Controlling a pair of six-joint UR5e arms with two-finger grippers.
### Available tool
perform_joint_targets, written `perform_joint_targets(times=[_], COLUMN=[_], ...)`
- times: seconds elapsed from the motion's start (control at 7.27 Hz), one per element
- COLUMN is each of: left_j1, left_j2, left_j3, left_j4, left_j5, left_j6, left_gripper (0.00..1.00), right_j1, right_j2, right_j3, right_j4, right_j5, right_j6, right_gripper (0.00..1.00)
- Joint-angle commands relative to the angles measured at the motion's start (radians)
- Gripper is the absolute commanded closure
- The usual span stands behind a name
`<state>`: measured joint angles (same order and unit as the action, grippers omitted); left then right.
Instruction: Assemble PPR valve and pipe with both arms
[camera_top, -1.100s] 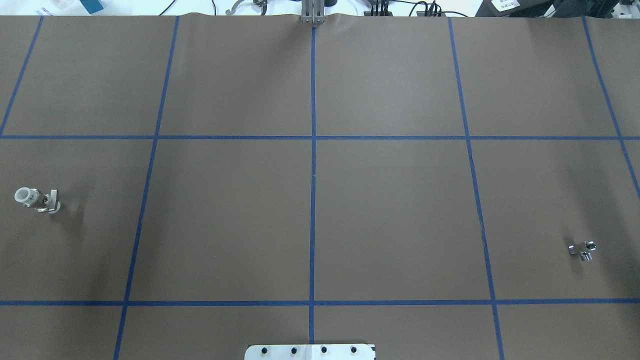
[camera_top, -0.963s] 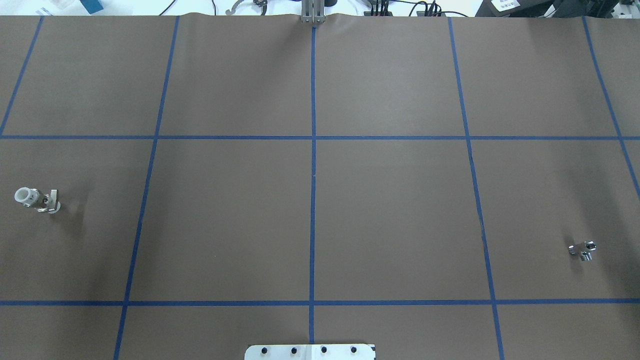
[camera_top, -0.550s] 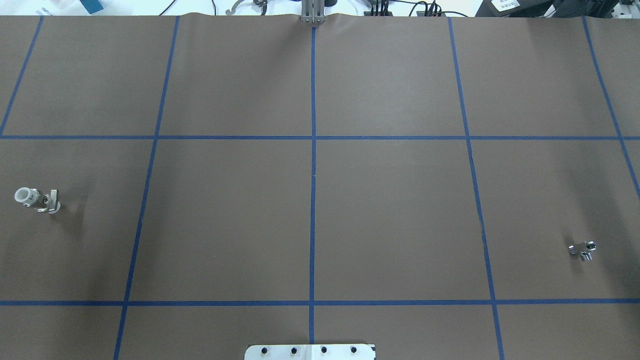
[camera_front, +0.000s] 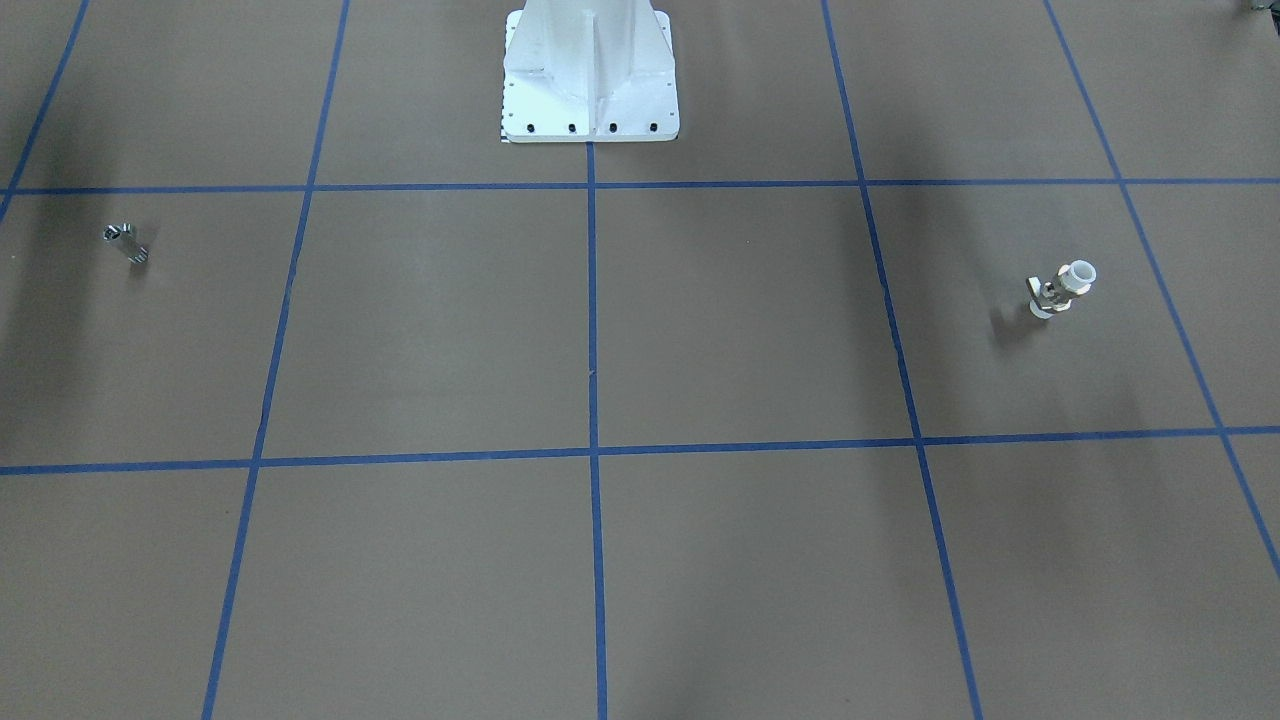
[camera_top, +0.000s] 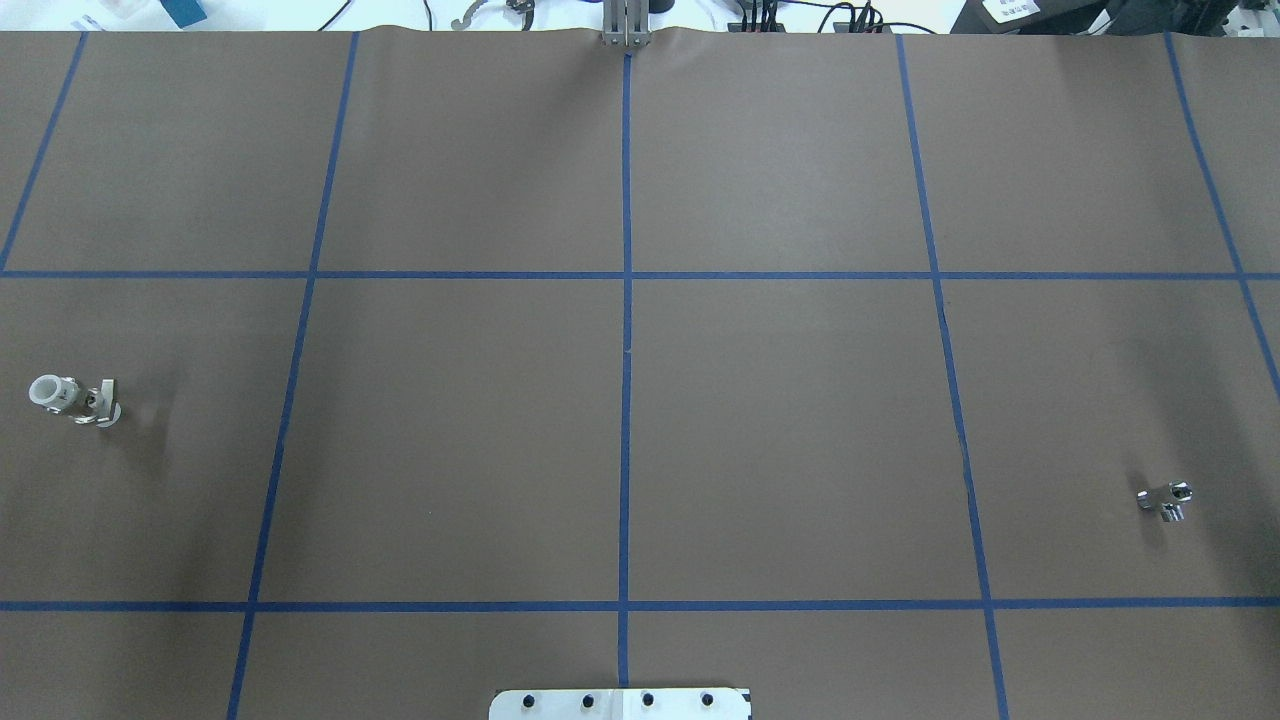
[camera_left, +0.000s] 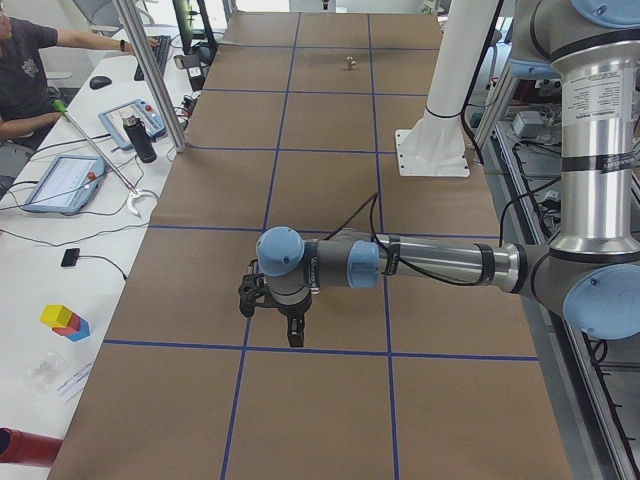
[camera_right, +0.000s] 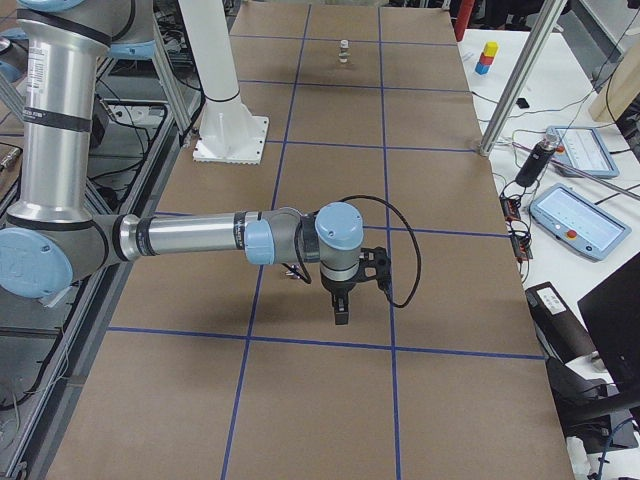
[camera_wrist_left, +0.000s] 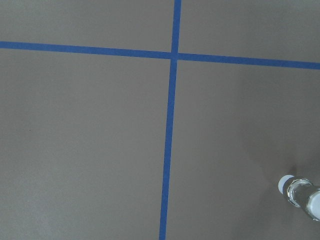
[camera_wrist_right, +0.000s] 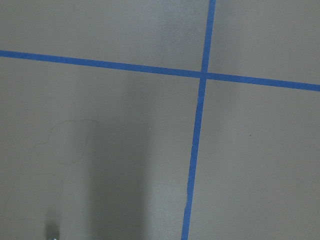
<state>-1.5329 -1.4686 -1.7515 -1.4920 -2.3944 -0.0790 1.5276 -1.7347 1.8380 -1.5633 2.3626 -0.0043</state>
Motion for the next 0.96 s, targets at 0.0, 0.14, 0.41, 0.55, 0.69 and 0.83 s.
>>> perform_joint_targets(times=[0.0,0.14,0.41,0.55,0.69,0.83], left_j1=[0.0,0.0,0.002,0.002,0.004,0.017], left_j2=[0.001,0.002,0.002,0.002,0.002,0.001], left_j3=[0.0,0.001,-0.002,-0.002,-0.002,-0.002], left_j4=[-0.043,-0.048,-0.05,-0.057,-0.059,-0.098], left_j5=[-0.003,-0.003,-0.005,-0.005,-0.005,-0.006], left_j6=[-0.001,-0.001,-0.001,-0.001,-0.001,-0.025], left_gripper=[0.0,0.0,0.0,0.0,0.0,0.0], right_j1=[-0.001,-0.001,-0.001,-0.001,-0.001,-0.003], right_j2=[0.001,0.003,0.004,0.004,0.004,0.006], right_j3=[0.0,0.0,-0.003,0.0,-0.002,0.0], right_j4=[0.0,0.0,0.0,0.0,0.0,0.0], right_j5=[0.001,0.003,0.011,0.014,0.018,0.018], right_j6=[0.003,0.004,0.003,0.003,0.0,0.0], right_gripper=[0.0,0.0,0.0,0.0,0.0,0.0])
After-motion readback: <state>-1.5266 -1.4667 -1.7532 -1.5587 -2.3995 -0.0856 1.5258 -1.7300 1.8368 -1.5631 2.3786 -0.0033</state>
